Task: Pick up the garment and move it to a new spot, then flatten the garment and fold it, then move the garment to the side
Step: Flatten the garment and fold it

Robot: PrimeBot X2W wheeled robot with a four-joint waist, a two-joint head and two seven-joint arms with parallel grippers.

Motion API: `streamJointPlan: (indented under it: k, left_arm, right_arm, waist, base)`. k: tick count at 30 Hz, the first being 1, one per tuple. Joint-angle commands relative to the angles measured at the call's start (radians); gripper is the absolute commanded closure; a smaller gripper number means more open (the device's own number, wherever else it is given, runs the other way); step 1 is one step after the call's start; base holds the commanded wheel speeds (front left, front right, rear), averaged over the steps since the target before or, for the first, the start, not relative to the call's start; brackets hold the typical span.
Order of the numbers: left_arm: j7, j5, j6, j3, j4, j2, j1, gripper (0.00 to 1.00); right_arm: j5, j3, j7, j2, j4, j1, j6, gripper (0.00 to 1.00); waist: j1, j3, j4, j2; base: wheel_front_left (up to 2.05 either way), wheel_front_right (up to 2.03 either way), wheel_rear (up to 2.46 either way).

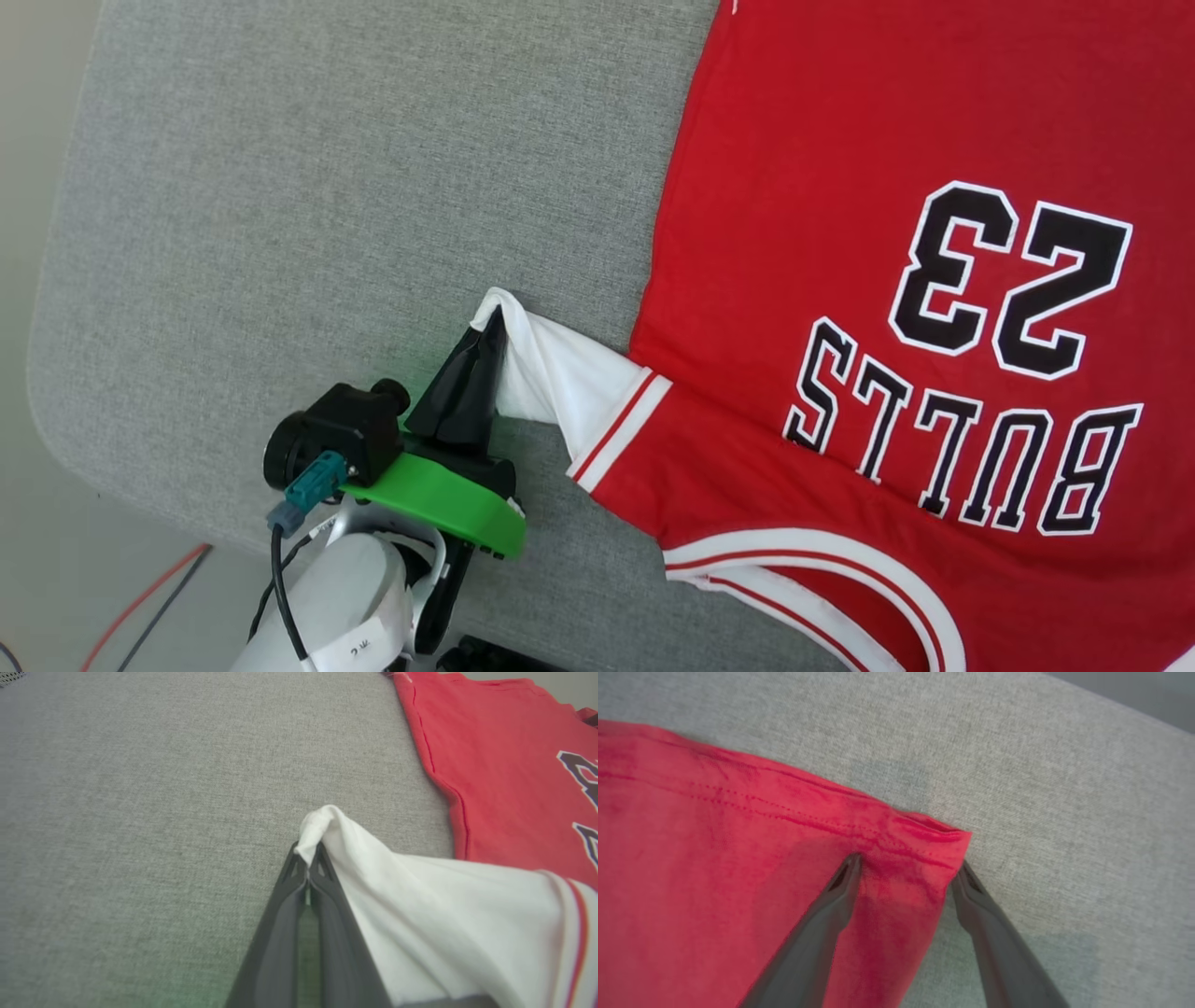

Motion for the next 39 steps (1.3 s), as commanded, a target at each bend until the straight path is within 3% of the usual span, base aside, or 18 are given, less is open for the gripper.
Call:
streamJointPlan:
  k: [1, 9, 15, 22, 28, 34, 39]
  left_arm:
    - [-0.006, 0.013, -0.005, 0.01, 0.007, -0.003, -0.009, 1.0]
    - [-0.006, 0.018, -0.006, 0.043, 0.042, -0.001, 0.037, 1.0]
    - [-0.006, 0.017, -0.001, 0.059, 0.063, 0.013, 0.09, 1.0]
    - [-0.001, 0.001, 0.027, 0.079, 0.057, 0.046, 0.175, 1.0]
    - [0.013, -0.013, 0.053, 0.096, 0.028, 0.076, 0.244, 1.0]
    - [0.03, -0.019, 0.075, 0.105, -0.006, 0.099, 0.287, 1.0]
    - [0.04, -0.02, 0.082, 0.105, -0.024, 0.107, 0.295, 1.0]
  right_arm:
    - [0.037, 0.018, 0.017, -0.001, 0.044, 0.094, -0.002, 1.0]
    - [0.062, 0.016, -0.125, 0.002, -0.007, 0.06, -0.002, 1.0]
    - [0.125, 0.076, -0.21, -0.056, -0.053, 0.118, -0.002, 1.0]
    - [0.241, 0.113, -0.271, -0.178, -0.186, 0.346, -0.002, 1.0]
    - [0.313, 0.023, -0.325, -0.233, -0.271, 0.641, -0.002, 1.0]
    - [0.337, -0.101, -0.36, -0.194, -0.324, 0.946, -0.002, 1.0]
    - [0.33, -0.201, -0.382, -0.081, -0.354, 1.163, -0.002, 1.0]
  waist:
    - [-0.0001, -0.016, -0.007, 0.0]
    - [-0.0001, -0.114, -0.055, 0.0]
    - [-0.0001, -0.235, -0.104, 0.0]
    - [-0.0001, -0.36, -0.179, 0.0]
    - [-0.0001, -0.427, -0.238, 0.0]
    - [-0.0001, -0.456, -0.276, 0.0]
    - [-0.0001, -0.454, -0.284, 0.0]
  base:
    - [0.0, 0.0, 0.0]
    - [0.0, 0.0, 0.0]
    - [0.0, 0.0, 0.0]
    - [0.0, 0.0, 0.0]
    - [0.0, 0.0, 0.0]
    - [0.0, 0.0, 0.0]
    - [0.0, 0.0, 0.0]
